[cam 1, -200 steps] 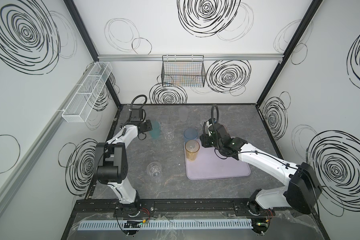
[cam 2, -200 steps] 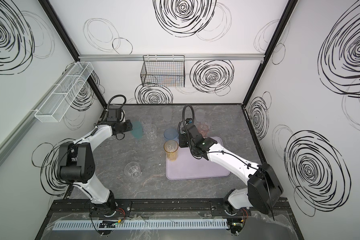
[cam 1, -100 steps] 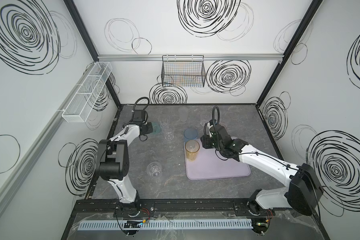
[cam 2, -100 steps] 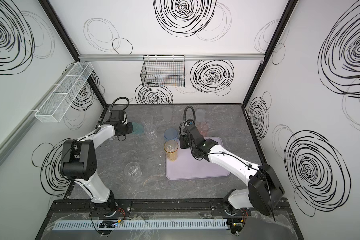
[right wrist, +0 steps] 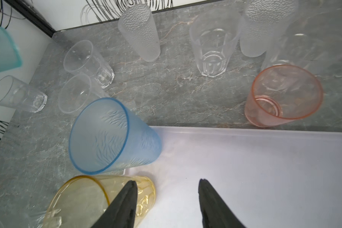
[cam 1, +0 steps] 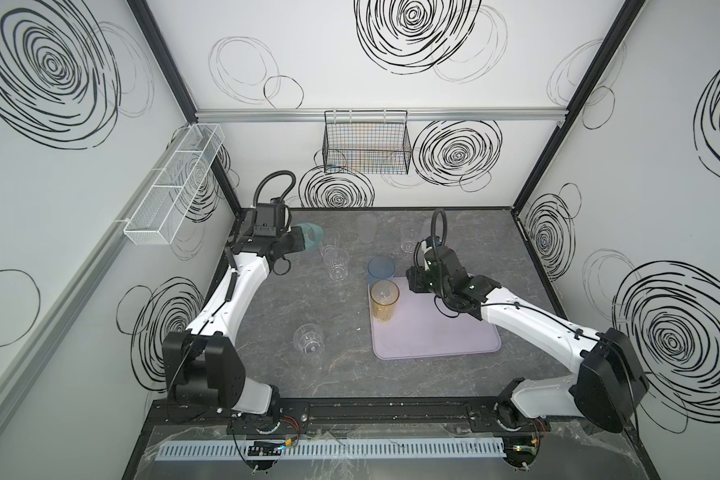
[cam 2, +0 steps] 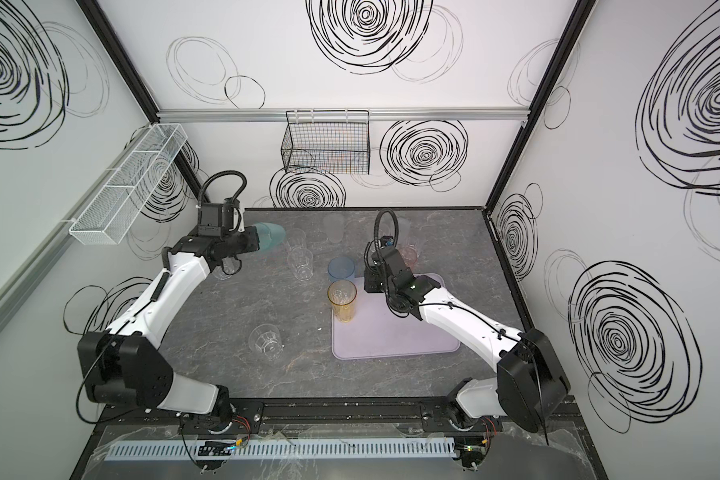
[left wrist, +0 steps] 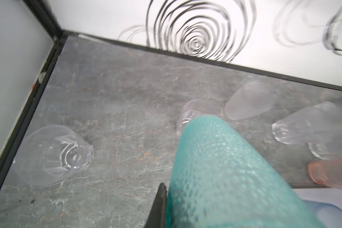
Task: Place the glasses into the tray
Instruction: 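Lift the teal glass and carry it over the tray with the left gripper, then lower the teal glass onto the tray beside the amber glass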
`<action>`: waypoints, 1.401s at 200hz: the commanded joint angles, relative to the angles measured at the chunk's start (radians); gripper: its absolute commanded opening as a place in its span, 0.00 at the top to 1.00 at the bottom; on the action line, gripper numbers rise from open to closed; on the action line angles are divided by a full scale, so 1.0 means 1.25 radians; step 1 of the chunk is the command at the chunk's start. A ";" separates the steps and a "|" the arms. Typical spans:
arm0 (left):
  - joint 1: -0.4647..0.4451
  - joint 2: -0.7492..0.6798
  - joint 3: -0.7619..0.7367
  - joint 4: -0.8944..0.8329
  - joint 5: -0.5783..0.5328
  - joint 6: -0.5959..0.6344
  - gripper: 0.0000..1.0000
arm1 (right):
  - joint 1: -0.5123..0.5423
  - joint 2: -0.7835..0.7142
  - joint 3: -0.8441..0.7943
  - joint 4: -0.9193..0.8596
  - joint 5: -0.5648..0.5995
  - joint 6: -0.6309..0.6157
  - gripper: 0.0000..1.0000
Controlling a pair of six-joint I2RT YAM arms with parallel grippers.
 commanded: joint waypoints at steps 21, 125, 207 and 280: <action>-0.223 -0.029 0.123 -0.093 -0.005 0.029 1.00 | -0.054 -0.032 -0.019 0.006 -0.012 0.012 0.46; -0.596 0.212 0.249 -0.287 -0.038 0.120 0.98 | -0.267 -0.169 -0.137 -0.025 -0.135 0.018 0.45; -0.666 0.309 0.267 -0.395 -0.030 0.169 0.98 | -0.220 -0.159 -0.203 0.009 -0.157 0.039 0.45; -0.674 0.300 0.155 -0.403 -0.052 0.165 0.92 | -0.201 -0.123 -0.191 0.041 -0.158 0.044 0.45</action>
